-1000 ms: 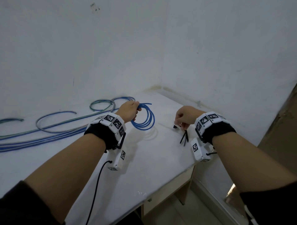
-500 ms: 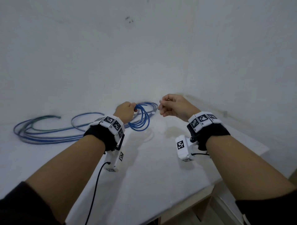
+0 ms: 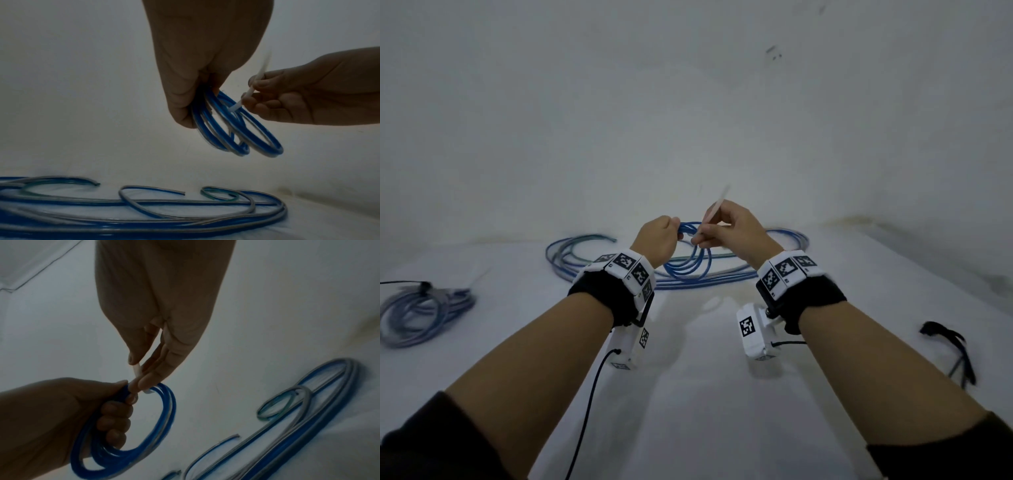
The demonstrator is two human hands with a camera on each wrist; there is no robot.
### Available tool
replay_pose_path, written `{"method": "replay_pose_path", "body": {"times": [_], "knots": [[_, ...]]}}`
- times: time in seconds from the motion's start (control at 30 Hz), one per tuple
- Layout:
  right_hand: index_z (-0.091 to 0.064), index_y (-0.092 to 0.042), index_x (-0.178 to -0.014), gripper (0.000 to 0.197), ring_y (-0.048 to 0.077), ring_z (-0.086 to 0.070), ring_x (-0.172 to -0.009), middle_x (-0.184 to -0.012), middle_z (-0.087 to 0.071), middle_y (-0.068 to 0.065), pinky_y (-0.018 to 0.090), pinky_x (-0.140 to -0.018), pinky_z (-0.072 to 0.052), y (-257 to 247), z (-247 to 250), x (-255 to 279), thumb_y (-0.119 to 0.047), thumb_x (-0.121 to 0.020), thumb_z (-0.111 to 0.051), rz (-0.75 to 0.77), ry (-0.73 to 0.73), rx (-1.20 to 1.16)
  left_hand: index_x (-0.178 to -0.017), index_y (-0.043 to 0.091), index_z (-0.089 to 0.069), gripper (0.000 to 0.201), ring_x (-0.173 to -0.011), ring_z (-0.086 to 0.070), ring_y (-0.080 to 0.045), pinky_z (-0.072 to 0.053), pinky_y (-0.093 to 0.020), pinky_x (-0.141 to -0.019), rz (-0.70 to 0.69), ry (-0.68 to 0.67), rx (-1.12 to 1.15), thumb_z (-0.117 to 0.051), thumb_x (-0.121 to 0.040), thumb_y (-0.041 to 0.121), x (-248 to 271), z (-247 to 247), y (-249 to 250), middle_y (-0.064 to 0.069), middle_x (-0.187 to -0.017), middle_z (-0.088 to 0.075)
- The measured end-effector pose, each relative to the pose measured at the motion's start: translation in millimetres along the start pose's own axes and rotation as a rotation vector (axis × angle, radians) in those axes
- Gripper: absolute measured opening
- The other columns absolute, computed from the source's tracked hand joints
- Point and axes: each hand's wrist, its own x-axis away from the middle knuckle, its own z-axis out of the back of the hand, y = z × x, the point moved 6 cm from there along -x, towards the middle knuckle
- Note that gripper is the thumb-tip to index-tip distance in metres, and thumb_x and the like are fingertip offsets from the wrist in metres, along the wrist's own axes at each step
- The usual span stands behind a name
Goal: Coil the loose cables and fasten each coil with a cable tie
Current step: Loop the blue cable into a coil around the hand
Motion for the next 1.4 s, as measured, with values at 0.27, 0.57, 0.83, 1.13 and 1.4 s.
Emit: {"method": "replay_pose_path", "body": {"times": [0.27, 0.57, 0.83, 1.13, 1.4], "knots": [[-0.056, 0.0, -0.08, 0.01, 0.024, -0.069, -0.079, -0.084, -0.064, 0.02, 0.032, -0.075, -0.058, 4.9, -46.8, -13.0, 0.009, -0.083, -0.061, 0.096, -0.082, -0.004, -0.074, 0.003, -0.048, 0.034, -0.05, -0.037, -0.02, -0.034, -0.029, -0.053, 0.12, -0.047, 0.071, -0.03, -0.099, 0.018, 4.1, 34.1, -26.1, -0.006, -0.058, -0.041], [-0.055, -0.006, -0.081, 0.016, 0.015, -0.066, -0.06, -0.081, -0.064, 0.013, 0.027, -0.063, -0.056, 7.3, -61.5, -18.8, -0.011, -0.095, -0.049, 0.009, -0.053, -0.153, -0.07, 0.013, -0.048, 0.031, -0.06, -0.042, -0.01, -0.032, -0.028, -0.06, 0.003, 0.014, -0.106, -0.038, -0.098, 0.022, 0.4, 48.1, -27.9, 0.003, -0.066, -0.05], [-0.052, -0.008, -0.083, 0.011, 0.01, -0.048, -0.046, -0.072, -0.059, 0.012, 0.023, -0.05, -0.044, 10.6, -58.9, -20.4, -0.01, -0.093, -0.054, -0.044, 0.037, -0.262, -0.091, 0.008, -0.057, 0.016, -0.085, -0.054, -0.019, -0.036, -0.026, -0.072, -0.104, 0.125, -0.057, -0.046, -0.096, 0.02, 4.5, 52.7, -22.0, -0.009, -0.094, -0.063], [-0.054, -0.01, -0.081, 0.012, 0.008, -0.043, -0.044, -0.065, -0.053, 0.006, 0.021, -0.047, -0.035, 12.3, -59.2, -17.1, -0.012, -0.093, -0.054, -0.069, 0.073, -0.279, -0.093, 0.008, -0.063, 0.01, -0.085, -0.058, -0.016, -0.046, -0.02, -0.077, -0.152, 0.232, 0.087, -0.056, -0.091, 0.013, 2.1, 56.3, -21.5, -0.001, -0.09, -0.064], [-0.049, -0.01, -0.07, 0.019, 0.011, -0.03, -0.042, -0.06, -0.045, 0.005, 0.024, -0.046, -0.022, 13.9, -58.9, -18.9, -0.007, -0.09, -0.051, -0.17, 0.126, -0.286, -0.091, 0.012, -0.06, 0.005, -0.079, -0.059, -0.01, -0.048, -0.016, -0.074, -0.2, 0.275, 0.193, -0.06, -0.088, 0.009, 5.1, 56.5, -15.9, 0.003, -0.082, -0.062]]}}
